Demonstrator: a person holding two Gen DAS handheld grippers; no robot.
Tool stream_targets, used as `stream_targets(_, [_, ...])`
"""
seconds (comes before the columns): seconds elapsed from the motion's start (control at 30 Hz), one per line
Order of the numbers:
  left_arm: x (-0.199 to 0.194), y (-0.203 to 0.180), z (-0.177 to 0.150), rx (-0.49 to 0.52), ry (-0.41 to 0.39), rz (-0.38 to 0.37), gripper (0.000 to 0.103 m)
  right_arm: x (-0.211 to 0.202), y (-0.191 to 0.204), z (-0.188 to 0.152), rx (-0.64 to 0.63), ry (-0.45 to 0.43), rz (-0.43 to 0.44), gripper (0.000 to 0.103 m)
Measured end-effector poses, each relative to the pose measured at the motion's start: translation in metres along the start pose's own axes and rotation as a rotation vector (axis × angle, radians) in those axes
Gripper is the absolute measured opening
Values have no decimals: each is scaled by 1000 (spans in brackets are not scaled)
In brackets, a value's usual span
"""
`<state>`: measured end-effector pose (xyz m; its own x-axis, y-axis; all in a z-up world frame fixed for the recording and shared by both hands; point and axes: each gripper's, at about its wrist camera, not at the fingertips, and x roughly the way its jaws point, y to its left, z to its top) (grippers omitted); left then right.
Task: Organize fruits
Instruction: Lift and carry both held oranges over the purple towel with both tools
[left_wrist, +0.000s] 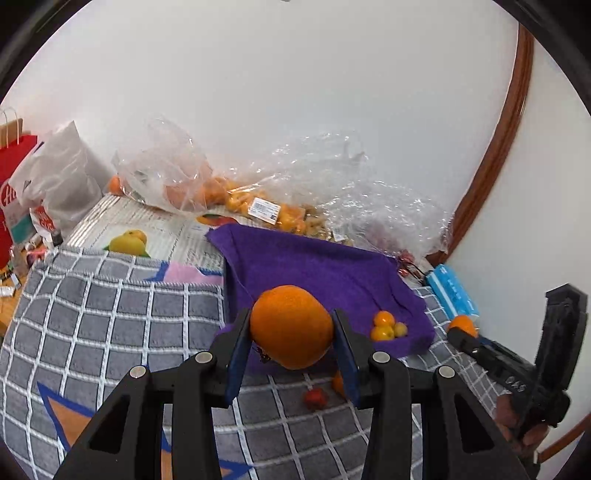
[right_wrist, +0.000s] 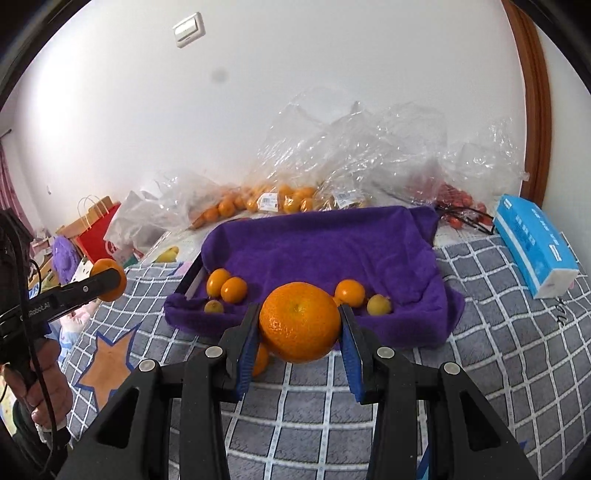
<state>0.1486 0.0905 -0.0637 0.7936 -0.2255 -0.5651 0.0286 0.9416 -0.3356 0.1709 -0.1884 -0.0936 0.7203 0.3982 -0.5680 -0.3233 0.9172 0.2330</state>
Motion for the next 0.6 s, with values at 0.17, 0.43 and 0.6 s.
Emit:
stream_targets(0.17, [17, -2, 14, -9, -4, 10, 40, 6, -8, 15, 19, -26, -9, 41])
stream_targets(0.43, [42, -11, 38, -15, -7, 16, 40, 22, -18, 47, 20, -71, -43, 41])
stream_targets(0.6, [62, -13, 49, -64, 9, -18, 40, 36, -23, 60, 18, -91, -59, 41])
